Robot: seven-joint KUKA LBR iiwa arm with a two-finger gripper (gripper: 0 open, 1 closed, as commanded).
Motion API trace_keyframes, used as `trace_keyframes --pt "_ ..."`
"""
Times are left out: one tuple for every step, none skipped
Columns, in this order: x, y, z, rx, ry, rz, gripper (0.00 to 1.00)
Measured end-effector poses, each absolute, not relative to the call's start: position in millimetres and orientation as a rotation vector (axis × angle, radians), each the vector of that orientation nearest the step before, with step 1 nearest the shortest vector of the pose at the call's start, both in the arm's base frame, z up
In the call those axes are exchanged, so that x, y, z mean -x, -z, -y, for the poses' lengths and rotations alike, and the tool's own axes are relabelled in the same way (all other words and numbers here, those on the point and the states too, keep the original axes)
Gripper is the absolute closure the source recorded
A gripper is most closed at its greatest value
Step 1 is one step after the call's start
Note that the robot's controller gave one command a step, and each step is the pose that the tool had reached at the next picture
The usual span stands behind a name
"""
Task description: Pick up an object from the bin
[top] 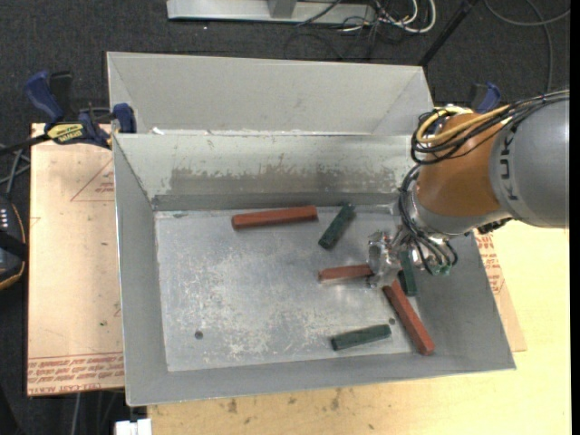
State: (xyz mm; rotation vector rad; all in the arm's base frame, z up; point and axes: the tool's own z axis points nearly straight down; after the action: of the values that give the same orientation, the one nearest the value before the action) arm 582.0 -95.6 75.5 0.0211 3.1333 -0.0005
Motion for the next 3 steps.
trace_keyframes --pt "-582.0 -76 96 -0.021 0.001 -3.133 1.00" --pt "-569.9 -112 97 -0.015 -0.003 -3.148 1.00" --pt "-552.8 -180 87 0.004 -0.001 -3.144 1.00"
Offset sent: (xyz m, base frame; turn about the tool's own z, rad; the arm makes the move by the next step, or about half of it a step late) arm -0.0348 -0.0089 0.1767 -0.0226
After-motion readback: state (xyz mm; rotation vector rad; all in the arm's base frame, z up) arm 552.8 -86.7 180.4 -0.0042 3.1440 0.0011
